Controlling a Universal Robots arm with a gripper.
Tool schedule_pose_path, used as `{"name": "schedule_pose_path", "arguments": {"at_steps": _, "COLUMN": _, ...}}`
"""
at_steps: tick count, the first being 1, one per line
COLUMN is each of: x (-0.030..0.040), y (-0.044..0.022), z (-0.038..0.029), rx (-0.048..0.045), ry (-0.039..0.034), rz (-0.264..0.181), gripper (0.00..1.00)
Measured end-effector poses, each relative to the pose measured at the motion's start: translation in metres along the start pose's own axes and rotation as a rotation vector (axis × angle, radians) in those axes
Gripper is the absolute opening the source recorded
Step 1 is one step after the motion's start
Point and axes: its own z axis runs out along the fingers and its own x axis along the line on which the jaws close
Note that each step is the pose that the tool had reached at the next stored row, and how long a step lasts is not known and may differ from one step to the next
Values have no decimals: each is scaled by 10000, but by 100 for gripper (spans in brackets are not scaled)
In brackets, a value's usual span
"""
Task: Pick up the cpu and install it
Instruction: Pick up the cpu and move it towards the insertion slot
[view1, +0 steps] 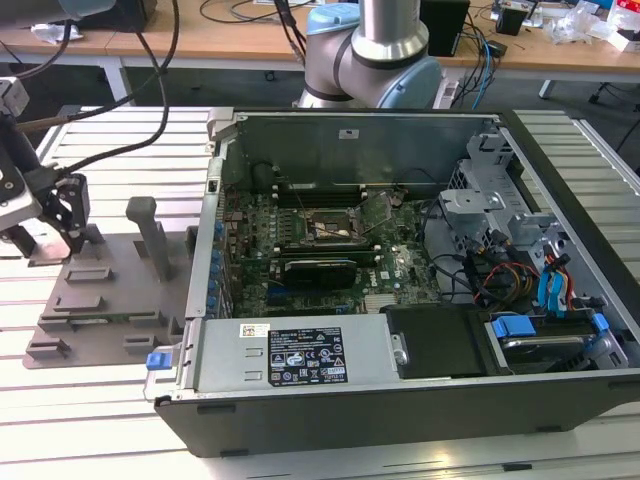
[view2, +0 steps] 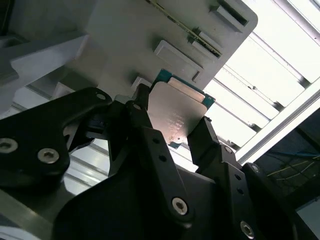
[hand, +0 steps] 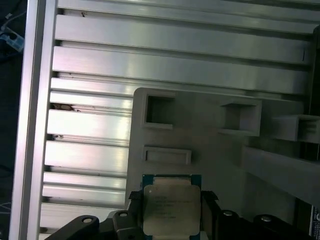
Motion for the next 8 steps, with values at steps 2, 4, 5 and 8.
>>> {"name": "schedule_pose_path", "arguments": {"at_steps": 2, "x": -1, "y": 0, "z": -24, "rx": 0, "ry": -1, "rz": 0, "gripper": 55}}
{"name": "schedule_pose_path", "arguments": {"at_steps": 4, "x": -2, "y": -1, "z": -66, "rx": 3, "ry": 0, "rz": 0, "gripper": 55}}
{"name": "schedule_pose_path", "arguments": {"at_steps": 5, "x": -2, "y": -1, "z": -99, "rx": 4, "ry": 0, "rz": -1, "gripper": 55}}
{"name": "schedule_pose_path", "arguments": {"at_steps": 8, "x": -4, "y": -2, "z": -166, "rx": 7, "ry": 1, "rz": -1, "gripper": 55}}
